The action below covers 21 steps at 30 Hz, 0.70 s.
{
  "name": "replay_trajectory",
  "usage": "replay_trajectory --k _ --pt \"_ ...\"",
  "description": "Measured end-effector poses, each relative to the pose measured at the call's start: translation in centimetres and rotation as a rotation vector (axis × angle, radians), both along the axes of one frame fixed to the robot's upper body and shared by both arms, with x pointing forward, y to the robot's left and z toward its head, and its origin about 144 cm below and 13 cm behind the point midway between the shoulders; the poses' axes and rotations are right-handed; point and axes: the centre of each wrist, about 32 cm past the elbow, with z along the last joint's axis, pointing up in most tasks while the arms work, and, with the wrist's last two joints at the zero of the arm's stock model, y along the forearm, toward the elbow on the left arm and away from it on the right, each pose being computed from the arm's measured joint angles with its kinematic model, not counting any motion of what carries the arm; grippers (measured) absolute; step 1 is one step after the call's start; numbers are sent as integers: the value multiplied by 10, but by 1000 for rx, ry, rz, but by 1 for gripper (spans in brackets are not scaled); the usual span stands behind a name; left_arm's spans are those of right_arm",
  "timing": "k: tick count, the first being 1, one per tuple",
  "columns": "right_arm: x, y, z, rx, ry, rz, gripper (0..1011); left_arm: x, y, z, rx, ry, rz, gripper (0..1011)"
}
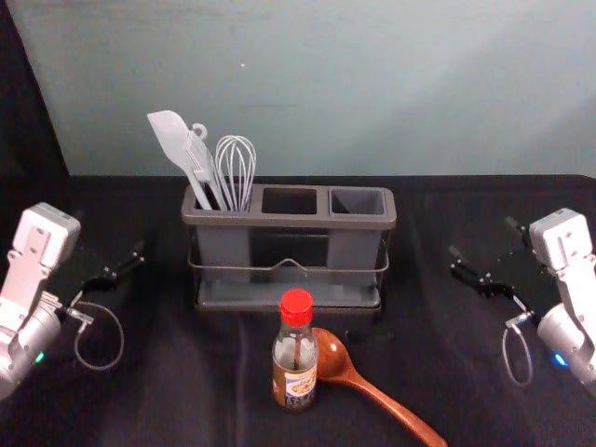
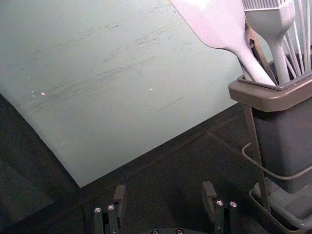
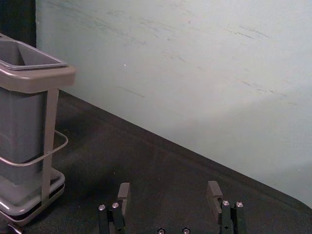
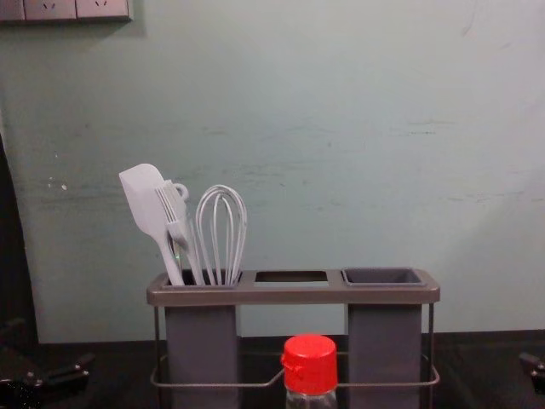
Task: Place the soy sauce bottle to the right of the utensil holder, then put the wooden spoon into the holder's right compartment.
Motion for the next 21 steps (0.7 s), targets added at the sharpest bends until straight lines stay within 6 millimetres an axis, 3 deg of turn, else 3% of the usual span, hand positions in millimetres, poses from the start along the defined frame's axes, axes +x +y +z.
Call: replay_trajectory --k 21 --pt "0 0 0 0 0 0 1003 0 0 0 0 0 0 1011"
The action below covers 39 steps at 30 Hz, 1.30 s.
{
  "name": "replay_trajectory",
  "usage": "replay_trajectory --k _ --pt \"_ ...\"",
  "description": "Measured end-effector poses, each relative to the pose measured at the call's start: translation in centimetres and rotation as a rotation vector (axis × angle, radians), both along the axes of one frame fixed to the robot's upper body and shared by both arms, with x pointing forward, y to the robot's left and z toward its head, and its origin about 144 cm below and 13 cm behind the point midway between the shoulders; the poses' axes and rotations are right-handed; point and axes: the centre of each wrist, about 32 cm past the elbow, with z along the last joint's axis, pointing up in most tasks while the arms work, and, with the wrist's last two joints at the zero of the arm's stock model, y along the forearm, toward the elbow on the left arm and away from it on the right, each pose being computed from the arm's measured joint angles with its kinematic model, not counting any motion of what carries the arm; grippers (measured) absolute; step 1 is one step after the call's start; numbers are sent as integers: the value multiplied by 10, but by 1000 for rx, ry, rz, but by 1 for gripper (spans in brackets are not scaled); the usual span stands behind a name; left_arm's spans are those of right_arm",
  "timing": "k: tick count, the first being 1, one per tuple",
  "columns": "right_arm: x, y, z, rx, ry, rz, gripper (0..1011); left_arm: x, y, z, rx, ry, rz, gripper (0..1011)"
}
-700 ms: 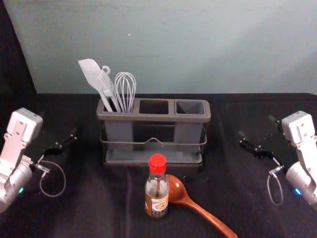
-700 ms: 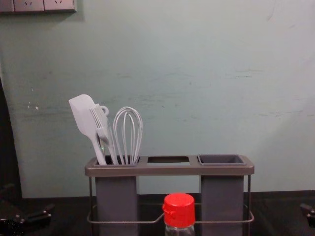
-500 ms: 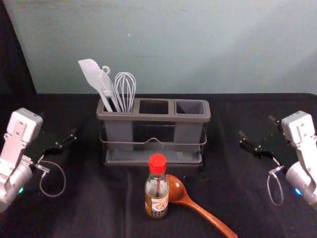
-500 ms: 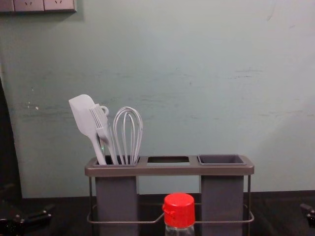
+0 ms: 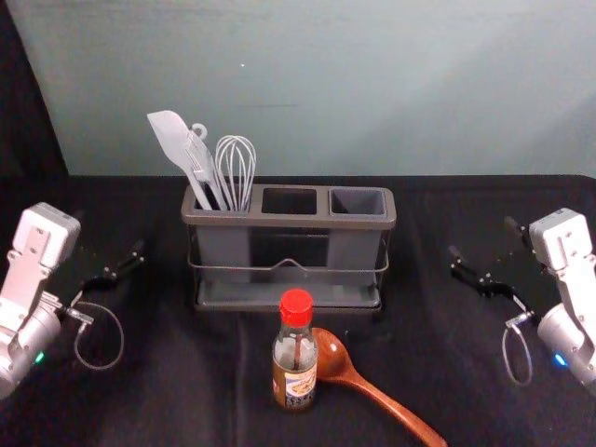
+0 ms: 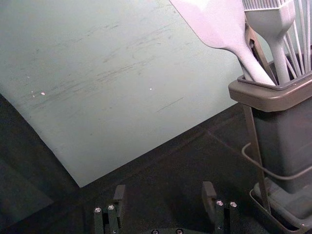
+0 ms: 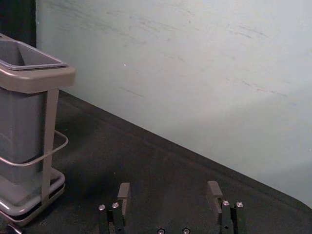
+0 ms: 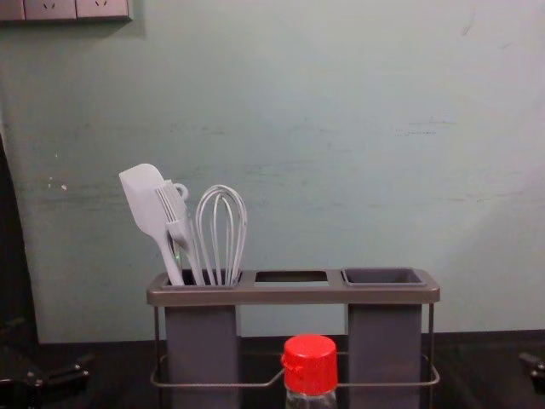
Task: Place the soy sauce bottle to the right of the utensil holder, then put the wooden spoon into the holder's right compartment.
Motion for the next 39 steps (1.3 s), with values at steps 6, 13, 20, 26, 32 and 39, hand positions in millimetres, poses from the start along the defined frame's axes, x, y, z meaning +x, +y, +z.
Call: replay_trajectory --k 6,13,20,26,32,39 --pt "0 0 0 0 0 0 1003 0 0 0 0 0 0 1012" --pt "0 0 0 0 0 0 1002 0 0 0 0 0 0 1011" --pt "-2 0 0 0 -15 3 1003 0 0 0 0 0 0 1011" --pt "-12 0 3 18 -82 17 1002 0 0 0 0 0 0 1012" --pt "-25 1 13 46 -133 37 1003 0 0 0 0 0 0 1012" --pt "-48 -11 27 108 -128 103 1003 0 0 0 0 0 0 1012"
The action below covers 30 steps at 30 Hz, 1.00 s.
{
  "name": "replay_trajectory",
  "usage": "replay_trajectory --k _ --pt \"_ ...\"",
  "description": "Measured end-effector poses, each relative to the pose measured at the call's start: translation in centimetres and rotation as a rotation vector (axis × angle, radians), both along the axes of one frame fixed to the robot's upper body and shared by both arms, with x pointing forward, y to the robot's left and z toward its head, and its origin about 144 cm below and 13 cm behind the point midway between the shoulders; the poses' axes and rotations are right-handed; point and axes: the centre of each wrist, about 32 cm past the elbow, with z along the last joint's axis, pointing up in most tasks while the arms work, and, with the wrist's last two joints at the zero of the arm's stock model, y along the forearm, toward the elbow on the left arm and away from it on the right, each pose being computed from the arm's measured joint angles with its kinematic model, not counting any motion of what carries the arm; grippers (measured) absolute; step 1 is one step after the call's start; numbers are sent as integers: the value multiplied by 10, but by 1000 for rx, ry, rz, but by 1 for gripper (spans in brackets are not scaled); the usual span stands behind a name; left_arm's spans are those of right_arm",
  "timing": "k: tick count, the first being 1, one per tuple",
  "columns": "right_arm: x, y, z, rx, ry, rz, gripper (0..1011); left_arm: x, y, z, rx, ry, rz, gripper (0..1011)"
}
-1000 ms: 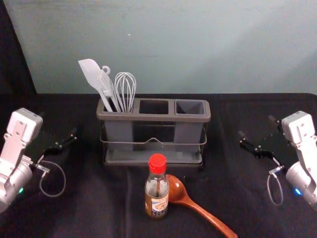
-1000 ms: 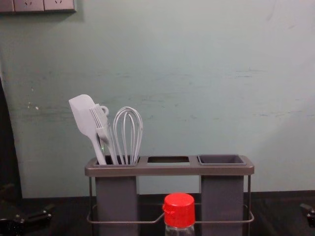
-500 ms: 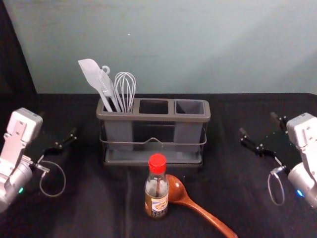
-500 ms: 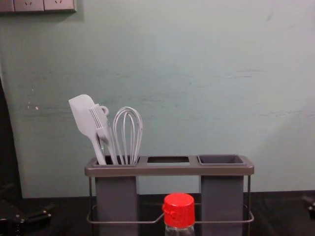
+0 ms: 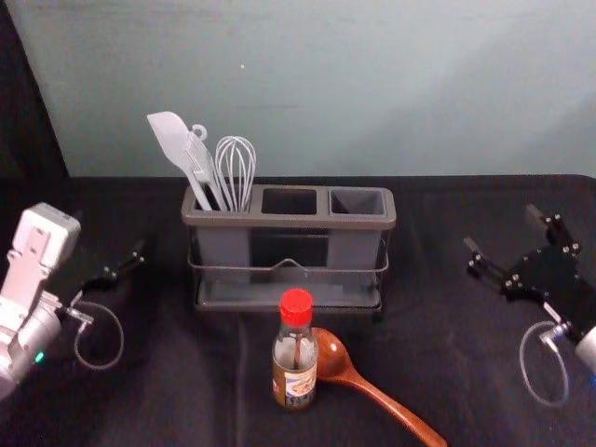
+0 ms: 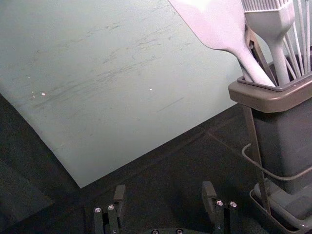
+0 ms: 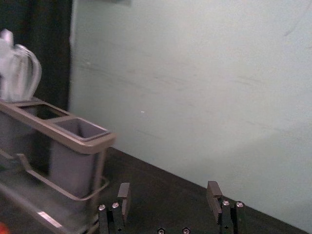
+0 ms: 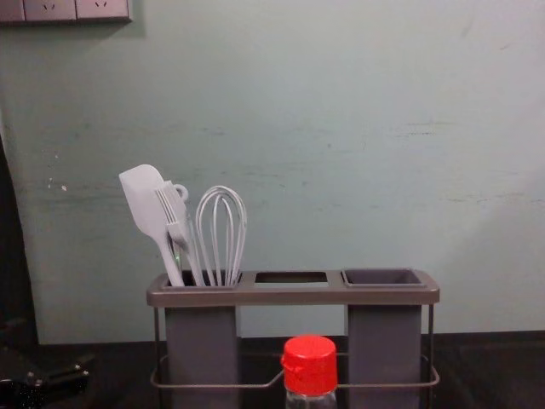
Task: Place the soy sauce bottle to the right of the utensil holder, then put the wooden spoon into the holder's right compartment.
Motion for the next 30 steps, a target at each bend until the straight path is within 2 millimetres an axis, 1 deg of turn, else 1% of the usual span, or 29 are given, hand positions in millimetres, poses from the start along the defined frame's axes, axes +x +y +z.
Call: replay_trajectory --k 6,7,10,13,17,18,23,30 --pt "-22 -21 4 62 77 122 1002 0 0 0 0 0 0 1011" --pt "-22 -21 4 62 77 122 1003 0 0 0 0 0 0 1012" --pt "-29 -29 6 90 131 226 1003 0 0 0 0 0 0 1012" --pt "-31 -31 9 99 153 297 1003 0 0 0 0 0 0 1011" --pt "-27 -29 10 125 189 422 1003 0 0 0 0 0 0 1011" --pt "-22 -27 9 138 214 498 1003 0 0 0 0 0 0 1011" --pt "-13 -18 4 127 252 618 1003 0 0 0 0 0 0 1011" --pt "-4 -2 2 83 270 717 1003 0 0 0 0 0 0 1011"
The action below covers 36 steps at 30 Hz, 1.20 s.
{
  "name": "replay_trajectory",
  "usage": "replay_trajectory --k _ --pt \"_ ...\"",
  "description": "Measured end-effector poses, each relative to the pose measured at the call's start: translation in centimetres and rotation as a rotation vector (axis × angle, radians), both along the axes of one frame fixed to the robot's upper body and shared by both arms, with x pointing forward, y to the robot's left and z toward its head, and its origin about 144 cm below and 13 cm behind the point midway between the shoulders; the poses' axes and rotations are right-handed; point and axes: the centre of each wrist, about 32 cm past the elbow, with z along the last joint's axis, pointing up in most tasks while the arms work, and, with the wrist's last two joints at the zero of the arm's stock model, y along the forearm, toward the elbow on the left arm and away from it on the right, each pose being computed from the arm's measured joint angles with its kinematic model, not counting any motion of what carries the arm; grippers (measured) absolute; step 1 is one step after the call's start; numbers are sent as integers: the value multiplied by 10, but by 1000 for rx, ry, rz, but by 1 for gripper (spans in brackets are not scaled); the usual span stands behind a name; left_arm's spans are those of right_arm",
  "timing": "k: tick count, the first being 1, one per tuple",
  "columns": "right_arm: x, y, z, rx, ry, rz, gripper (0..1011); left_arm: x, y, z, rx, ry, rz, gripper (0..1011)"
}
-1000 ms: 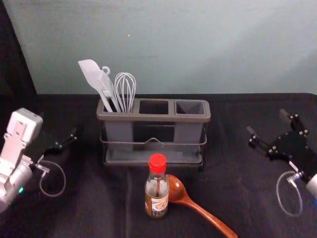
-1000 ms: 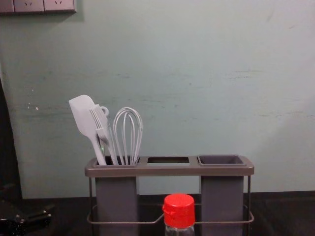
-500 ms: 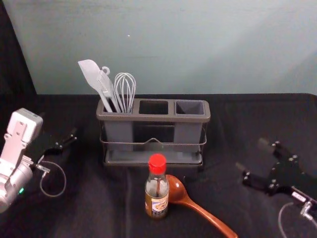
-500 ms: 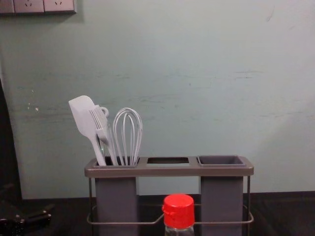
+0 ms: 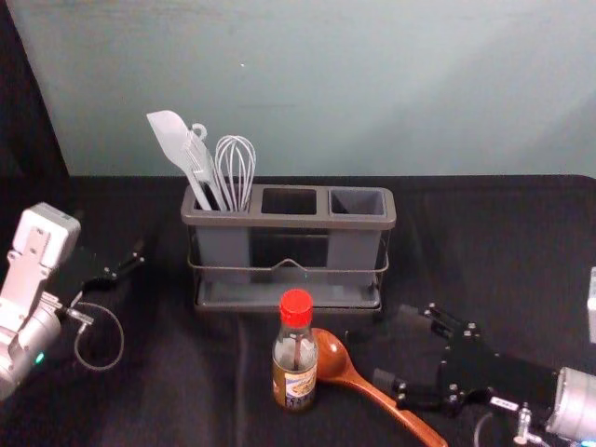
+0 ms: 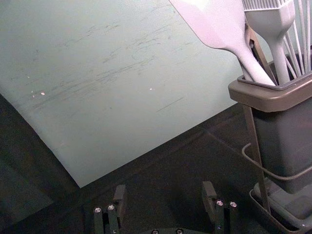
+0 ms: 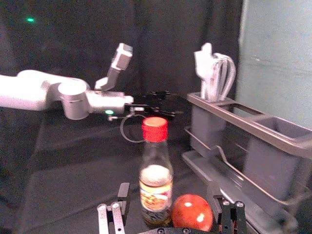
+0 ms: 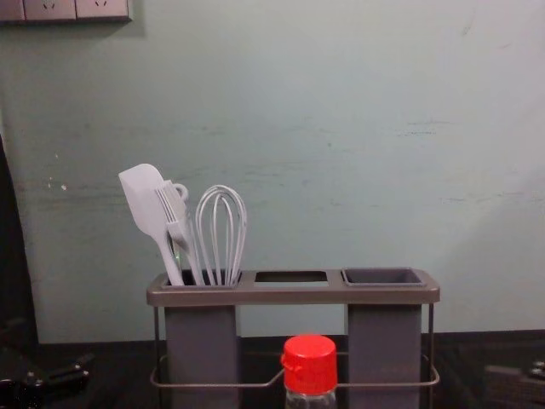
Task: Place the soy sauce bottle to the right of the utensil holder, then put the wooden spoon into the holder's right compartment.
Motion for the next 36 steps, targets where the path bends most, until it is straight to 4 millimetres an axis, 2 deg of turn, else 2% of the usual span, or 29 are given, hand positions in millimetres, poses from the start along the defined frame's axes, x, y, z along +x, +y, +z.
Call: replay_trajectory --k 12,36 --pt "13 31 6 -19 -60 118 1002 0 0 0 0 0 0 1011" --pt "52 70 11 30 16 137 1002 0 0 0 0 0 0 1011"
